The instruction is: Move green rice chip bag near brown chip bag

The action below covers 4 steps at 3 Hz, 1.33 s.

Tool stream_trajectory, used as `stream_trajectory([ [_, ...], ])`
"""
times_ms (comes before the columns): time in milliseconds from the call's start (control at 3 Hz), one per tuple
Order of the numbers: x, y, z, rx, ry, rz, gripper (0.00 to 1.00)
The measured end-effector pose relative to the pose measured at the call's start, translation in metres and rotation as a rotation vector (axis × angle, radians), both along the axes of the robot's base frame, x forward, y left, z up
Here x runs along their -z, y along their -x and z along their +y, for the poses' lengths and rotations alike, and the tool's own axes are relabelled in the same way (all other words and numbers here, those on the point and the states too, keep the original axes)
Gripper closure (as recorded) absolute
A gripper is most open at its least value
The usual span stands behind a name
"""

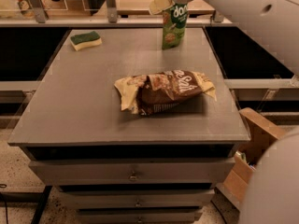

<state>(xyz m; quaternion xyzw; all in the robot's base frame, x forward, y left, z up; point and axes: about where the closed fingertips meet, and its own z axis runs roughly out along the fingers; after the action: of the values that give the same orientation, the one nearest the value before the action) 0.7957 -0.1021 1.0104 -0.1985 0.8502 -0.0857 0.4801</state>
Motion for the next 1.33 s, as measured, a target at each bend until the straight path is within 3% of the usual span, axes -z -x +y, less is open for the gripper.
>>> stream_trajectory([
  [667,0.024,-0.039,0.005,0.190,-0.277,0.027,0.00],
  [1000,0.031,-0.046,0.001,0.220,-0.396,0.005,0.00],
  [1333,0.035,-0.052,-0.001,0.217,-0.465,-0.047,0.00],
])
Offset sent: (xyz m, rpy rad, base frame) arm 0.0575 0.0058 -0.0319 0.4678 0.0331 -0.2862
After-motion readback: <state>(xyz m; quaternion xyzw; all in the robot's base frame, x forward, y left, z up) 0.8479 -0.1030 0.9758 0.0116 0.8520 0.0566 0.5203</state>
